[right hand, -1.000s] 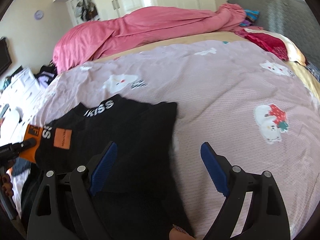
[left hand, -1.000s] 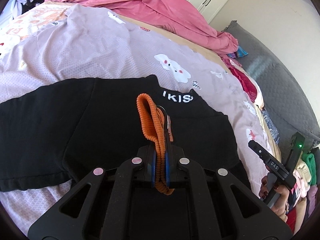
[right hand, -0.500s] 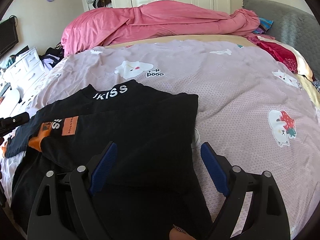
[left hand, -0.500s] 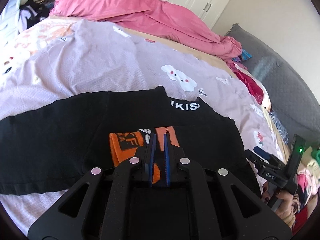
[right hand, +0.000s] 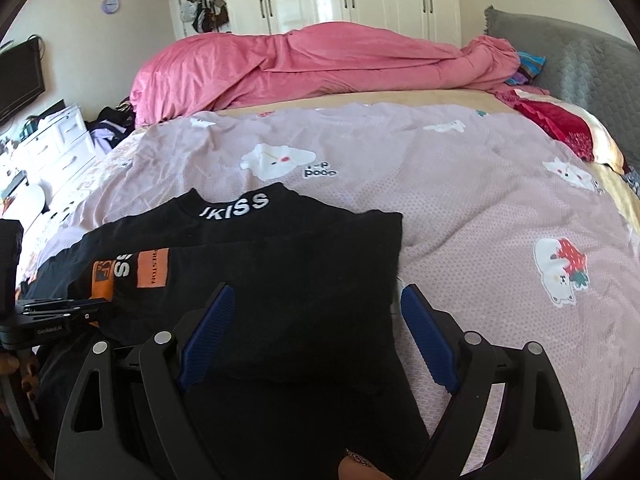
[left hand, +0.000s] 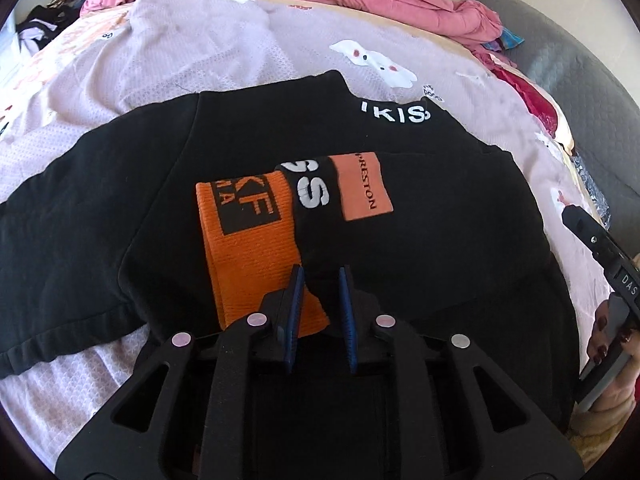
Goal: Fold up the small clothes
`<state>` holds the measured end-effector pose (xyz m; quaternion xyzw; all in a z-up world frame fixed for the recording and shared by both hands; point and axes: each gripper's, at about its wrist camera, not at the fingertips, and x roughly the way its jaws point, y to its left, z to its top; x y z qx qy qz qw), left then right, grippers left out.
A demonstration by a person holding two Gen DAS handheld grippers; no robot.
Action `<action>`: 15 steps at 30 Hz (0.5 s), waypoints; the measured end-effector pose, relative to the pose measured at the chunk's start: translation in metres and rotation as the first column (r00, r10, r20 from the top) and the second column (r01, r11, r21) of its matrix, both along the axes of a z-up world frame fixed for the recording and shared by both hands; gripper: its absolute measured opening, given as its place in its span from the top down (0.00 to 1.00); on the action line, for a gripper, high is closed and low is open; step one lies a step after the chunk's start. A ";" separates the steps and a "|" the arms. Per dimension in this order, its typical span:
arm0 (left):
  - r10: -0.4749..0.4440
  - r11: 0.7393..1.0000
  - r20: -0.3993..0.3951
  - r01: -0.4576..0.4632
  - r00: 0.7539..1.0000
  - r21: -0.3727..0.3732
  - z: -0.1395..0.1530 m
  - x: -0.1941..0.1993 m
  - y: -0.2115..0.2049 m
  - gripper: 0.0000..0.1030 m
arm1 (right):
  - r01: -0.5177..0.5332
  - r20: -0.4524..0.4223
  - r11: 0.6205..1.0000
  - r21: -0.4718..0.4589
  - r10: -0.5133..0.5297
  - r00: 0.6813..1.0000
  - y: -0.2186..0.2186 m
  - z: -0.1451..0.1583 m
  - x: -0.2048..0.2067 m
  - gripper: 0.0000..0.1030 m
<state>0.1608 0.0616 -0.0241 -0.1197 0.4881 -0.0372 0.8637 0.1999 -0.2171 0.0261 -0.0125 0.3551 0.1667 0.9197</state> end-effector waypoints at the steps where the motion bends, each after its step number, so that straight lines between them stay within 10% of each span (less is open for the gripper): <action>1: 0.000 1.000 0.001 0.000 1.000 -0.004 -0.001 -0.002 0.001 0.89 | -0.009 0.000 1.000 -0.004 0.009 1.000 0.002 -0.001 0.000 0.18; 15: 0.000 0.999 -0.002 -0.001 1.000 -0.046 -0.001 -0.003 0.007 0.89 | 0.009 -0.252 0.992 -0.123 -0.040 0.967 0.002 -0.063 0.025 0.19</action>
